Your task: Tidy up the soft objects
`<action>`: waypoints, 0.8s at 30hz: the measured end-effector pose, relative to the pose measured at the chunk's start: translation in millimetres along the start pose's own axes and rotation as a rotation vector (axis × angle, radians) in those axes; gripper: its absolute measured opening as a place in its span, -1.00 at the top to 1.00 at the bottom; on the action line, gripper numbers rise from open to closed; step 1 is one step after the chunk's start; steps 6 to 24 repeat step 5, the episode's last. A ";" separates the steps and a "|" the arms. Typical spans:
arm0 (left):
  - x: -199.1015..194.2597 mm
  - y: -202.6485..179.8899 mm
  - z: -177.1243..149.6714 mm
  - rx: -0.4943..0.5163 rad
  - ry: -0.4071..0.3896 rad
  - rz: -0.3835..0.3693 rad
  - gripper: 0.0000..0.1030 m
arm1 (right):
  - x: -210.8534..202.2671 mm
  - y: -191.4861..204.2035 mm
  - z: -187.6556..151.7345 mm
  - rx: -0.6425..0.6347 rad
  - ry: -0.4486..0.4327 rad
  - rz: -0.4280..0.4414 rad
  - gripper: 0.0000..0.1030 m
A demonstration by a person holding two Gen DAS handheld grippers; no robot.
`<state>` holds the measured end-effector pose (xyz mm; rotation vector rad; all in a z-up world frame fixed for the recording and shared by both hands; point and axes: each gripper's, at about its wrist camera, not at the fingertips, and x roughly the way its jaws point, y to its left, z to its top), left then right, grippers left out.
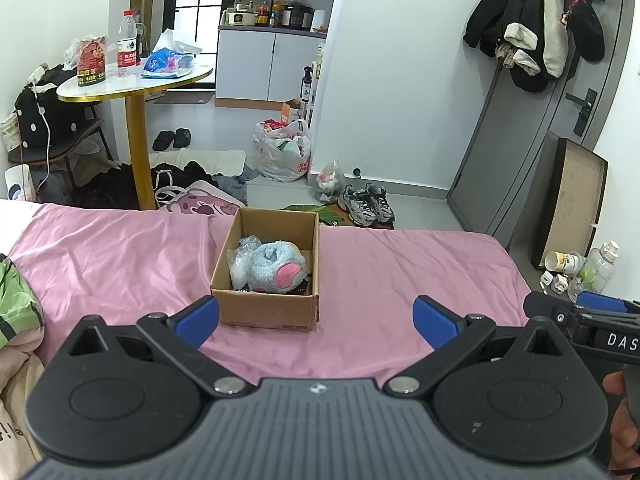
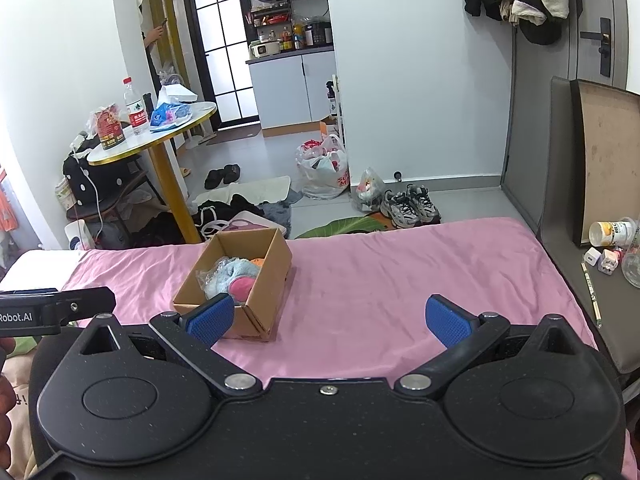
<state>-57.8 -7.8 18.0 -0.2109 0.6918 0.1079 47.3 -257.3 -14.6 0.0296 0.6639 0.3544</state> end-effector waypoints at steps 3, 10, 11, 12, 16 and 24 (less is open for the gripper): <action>3.9 -0.2 2.9 -0.003 -0.002 -0.001 -0.99 | 3.1 0.6 0.0 0.000 0.005 -0.006 -1.00; 6.5 0.2 4.6 -0.006 -0.001 -0.008 -0.98 | 6.8 0.4 0.4 0.000 0.010 -0.008 -1.00; 6.5 0.2 4.6 -0.006 -0.001 -0.008 -0.98 | 6.8 0.4 0.4 0.000 0.010 -0.008 -1.00; 6.5 0.2 4.6 -0.006 -0.001 -0.008 -0.98 | 6.8 0.4 0.4 0.000 0.010 -0.008 -1.00; 6.5 0.2 4.6 -0.006 -0.001 -0.008 -0.98 | 6.8 0.4 0.4 0.000 0.010 -0.008 -1.00; 6.5 0.2 4.6 -0.006 -0.001 -0.008 -0.98 | 6.8 0.4 0.4 0.000 0.010 -0.008 -1.00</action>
